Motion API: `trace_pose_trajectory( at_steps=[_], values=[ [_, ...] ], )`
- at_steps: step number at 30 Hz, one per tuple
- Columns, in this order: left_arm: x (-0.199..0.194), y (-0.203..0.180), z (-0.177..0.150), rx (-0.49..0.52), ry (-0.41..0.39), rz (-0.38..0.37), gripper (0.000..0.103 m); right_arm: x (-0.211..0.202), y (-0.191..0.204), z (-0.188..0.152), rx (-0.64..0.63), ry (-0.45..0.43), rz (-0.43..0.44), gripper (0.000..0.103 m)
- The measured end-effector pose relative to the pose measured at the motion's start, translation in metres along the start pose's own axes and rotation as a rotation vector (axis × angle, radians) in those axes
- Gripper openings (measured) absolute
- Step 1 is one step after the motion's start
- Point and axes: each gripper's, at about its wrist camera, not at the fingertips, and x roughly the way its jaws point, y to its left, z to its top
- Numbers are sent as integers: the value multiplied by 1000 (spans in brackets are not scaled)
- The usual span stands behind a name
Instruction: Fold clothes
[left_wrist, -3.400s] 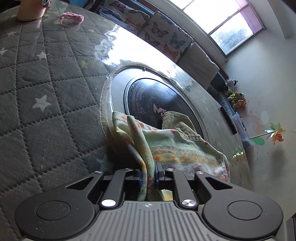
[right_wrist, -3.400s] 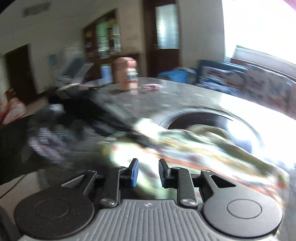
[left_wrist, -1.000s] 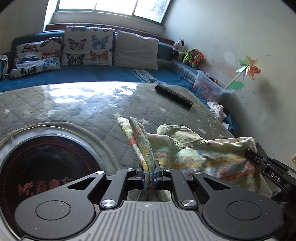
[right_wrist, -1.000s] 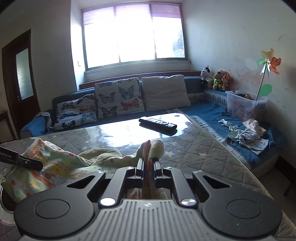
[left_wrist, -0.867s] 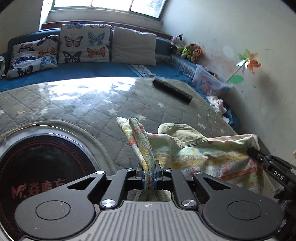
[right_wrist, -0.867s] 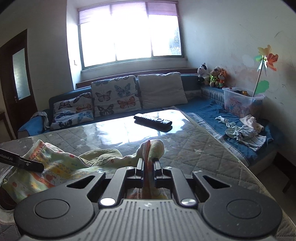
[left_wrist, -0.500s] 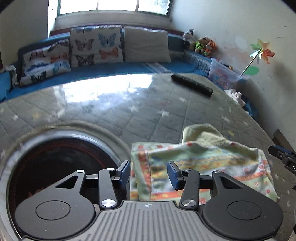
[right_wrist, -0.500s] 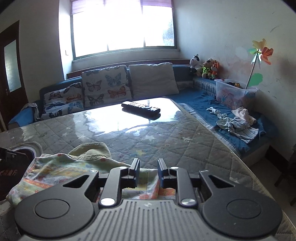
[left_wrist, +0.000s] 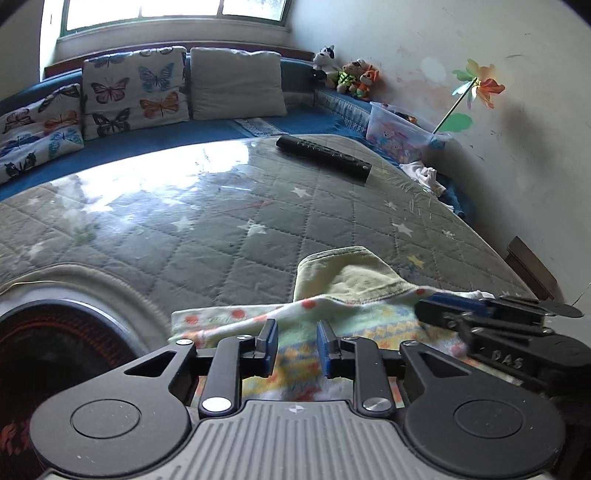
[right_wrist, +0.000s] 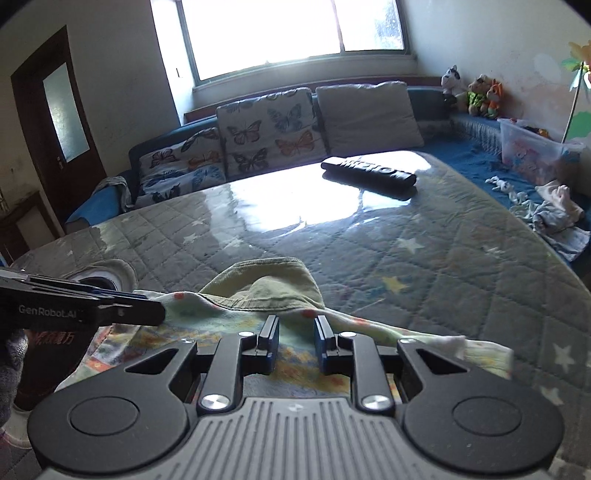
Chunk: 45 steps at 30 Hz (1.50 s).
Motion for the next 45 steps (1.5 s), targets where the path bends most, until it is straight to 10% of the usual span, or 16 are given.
trace_pose_trajectory(
  at_steps=[29,45],
  values=[
    [-46,-27,-74,99,-5,15,26,-73,62,-66,-209,13,31,21],
    [-96,-17,-116,42,-82,125,82,-110,72,-92,-165,-76,-65,69]
  ],
)
